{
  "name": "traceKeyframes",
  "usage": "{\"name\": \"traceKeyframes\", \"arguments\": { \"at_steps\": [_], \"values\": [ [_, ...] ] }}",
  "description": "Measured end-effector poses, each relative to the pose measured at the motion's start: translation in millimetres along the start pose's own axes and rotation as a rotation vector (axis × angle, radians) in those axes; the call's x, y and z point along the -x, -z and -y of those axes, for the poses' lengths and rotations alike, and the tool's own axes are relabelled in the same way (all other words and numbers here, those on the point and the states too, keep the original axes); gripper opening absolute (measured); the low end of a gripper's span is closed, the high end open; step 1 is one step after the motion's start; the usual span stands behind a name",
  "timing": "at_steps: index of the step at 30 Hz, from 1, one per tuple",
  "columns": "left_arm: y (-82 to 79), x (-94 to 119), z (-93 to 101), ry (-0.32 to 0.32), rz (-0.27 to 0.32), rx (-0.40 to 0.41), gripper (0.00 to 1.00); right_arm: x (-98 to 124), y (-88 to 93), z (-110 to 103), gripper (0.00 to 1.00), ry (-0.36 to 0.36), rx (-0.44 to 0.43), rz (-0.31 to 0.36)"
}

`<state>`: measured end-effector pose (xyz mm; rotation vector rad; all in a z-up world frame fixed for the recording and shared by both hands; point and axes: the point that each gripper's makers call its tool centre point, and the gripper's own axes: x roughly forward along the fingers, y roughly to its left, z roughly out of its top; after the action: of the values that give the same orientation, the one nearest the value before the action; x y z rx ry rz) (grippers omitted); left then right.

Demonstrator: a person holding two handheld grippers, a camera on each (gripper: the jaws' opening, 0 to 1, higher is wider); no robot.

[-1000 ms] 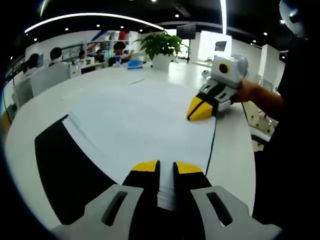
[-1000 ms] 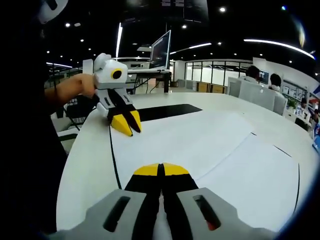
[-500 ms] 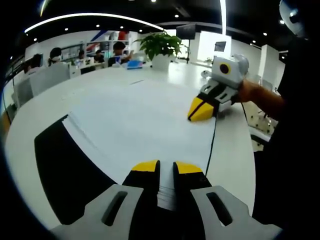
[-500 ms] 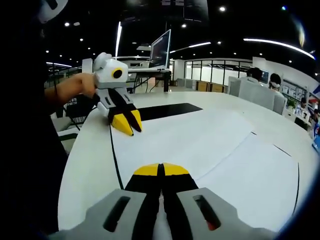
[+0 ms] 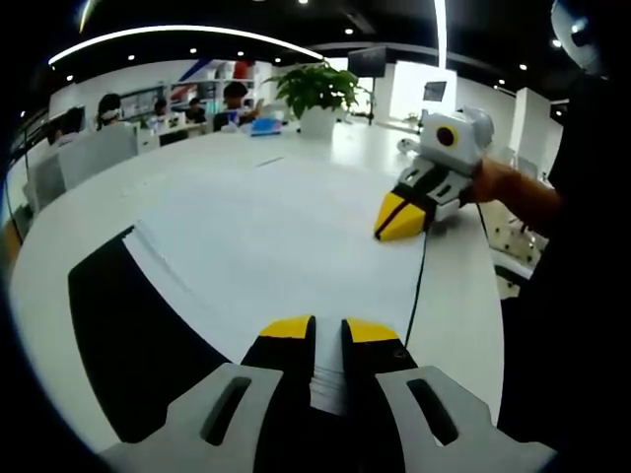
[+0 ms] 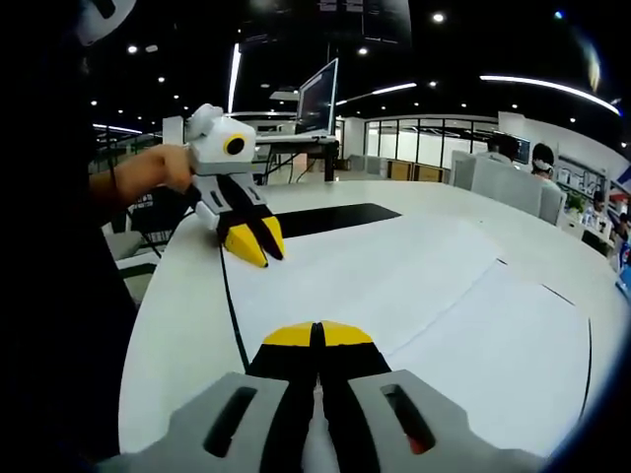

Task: Flip through the bound document one page at a time

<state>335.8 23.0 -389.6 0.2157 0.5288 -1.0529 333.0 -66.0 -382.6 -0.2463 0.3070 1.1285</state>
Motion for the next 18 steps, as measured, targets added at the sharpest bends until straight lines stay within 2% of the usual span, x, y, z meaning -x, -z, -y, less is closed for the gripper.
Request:
{"name": "traceKeyframes", "arguments": {
  "at_steps": [18],
  "values": [
    [0.0, 0.1, 0.4, -0.010, -0.006, -0.003, 0.14, 1.6, 0.7, -5.3, 0.02, -0.008, 0.001, 0.004]
  ]
}}
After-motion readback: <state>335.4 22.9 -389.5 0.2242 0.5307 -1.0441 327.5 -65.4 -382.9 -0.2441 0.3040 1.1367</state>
